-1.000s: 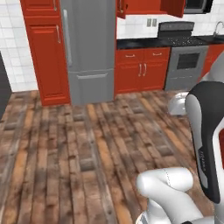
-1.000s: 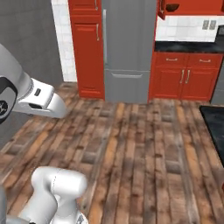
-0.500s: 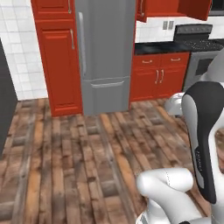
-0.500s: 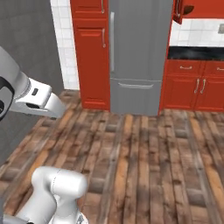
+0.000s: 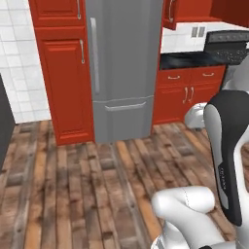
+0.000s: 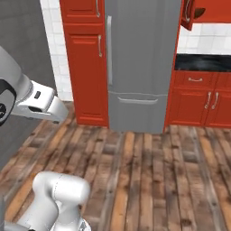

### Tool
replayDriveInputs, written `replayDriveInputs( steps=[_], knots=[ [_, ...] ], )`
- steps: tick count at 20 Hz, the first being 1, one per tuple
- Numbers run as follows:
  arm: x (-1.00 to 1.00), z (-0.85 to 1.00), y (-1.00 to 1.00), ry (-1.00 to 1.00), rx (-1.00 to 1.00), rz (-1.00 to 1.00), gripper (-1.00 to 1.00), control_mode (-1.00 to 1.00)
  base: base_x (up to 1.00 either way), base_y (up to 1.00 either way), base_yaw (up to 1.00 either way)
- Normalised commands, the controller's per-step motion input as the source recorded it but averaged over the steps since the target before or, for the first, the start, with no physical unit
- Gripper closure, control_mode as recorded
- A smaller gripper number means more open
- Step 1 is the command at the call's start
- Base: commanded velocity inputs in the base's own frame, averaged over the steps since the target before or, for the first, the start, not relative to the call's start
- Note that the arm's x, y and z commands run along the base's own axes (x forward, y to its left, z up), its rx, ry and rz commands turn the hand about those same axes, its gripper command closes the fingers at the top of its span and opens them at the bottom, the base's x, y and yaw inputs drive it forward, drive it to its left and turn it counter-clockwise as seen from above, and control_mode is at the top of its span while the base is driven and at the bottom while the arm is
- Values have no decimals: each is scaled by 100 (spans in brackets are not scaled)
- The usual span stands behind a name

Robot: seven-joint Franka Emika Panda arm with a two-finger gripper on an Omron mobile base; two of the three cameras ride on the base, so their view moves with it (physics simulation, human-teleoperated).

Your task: Pick up the bowls from the cabinet and place each bowl in front of a stool on the dining counter.

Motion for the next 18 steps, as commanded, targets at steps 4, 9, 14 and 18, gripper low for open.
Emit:
replayDriveInputs(
  steps=[4, 9, 14, 18],
  knots=[
    [0, 0, 0, 0, 0, 0, -100, 100, 100, -27, 0],
    [0, 0, 0, 0, 0, 0, -100, 100, 100, -25, 0],
    [0, 0, 0, 0, 0, 0, -100, 100, 100, -40, 1],
    [0, 0, 0, 0, 0, 0, -100, 100, 100, -71, 6]
  ],
)
